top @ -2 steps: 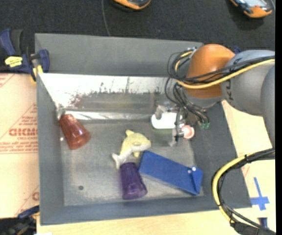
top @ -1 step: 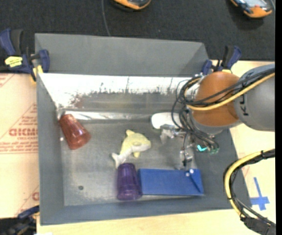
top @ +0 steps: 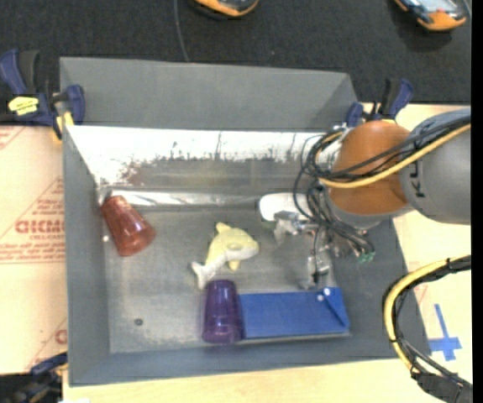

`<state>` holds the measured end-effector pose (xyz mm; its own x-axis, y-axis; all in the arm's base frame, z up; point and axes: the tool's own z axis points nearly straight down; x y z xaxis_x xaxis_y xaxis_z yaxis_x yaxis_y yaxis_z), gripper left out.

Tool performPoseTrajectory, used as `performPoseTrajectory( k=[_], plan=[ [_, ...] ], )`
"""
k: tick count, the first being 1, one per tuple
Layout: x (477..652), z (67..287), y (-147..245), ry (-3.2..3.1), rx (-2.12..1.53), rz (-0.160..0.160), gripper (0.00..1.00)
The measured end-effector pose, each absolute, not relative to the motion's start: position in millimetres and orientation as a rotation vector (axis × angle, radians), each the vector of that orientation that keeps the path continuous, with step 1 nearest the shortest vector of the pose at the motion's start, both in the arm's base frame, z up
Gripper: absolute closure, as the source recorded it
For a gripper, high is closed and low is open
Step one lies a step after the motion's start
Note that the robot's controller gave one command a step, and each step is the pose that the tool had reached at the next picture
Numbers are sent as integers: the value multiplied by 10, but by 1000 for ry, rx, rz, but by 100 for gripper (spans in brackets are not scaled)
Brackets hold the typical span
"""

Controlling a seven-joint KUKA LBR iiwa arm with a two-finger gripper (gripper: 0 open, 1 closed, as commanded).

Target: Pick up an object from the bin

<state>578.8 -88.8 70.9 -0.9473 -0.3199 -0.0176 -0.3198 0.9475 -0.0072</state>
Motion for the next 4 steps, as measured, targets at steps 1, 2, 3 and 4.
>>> performPoseTrajectory(
  k=[1,2,3,4],
  plan=[
    [6154,1437,-457,3084,-497,-7,0],
    [6166,1705,-221,3087,-516,-3,0],
    [6061,1325,-29,3059,-612,-10,0],
    [5905,1267,394,3000,-865,-11,0]
  ],
)
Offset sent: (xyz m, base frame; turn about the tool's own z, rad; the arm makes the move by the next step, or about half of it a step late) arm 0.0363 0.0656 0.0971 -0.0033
